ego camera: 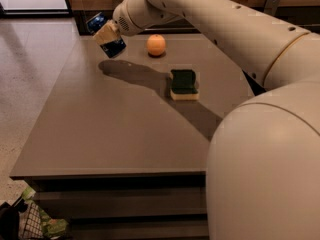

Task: Knock pepsi can over

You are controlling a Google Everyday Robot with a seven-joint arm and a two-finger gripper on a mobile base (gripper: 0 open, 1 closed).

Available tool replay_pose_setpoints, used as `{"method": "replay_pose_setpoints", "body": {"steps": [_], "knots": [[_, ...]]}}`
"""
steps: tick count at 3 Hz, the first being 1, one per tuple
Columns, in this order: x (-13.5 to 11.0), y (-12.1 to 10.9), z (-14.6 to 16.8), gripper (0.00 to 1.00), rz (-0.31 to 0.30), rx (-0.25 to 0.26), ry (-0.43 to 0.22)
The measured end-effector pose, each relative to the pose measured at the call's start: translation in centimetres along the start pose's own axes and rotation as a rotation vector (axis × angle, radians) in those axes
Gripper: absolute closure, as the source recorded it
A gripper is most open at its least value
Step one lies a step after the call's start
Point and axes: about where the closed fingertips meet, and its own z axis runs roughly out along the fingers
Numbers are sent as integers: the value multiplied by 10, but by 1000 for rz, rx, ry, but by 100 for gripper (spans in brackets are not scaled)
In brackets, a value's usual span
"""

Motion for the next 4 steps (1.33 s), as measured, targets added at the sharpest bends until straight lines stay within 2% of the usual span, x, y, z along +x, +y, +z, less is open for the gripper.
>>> {"method": "replay_pose_setpoints", "body": {"steps": [3,4], "knots": [[35,28,33,100,-31,-7,337],[43,34,49,100,-43,-36,400]]}}
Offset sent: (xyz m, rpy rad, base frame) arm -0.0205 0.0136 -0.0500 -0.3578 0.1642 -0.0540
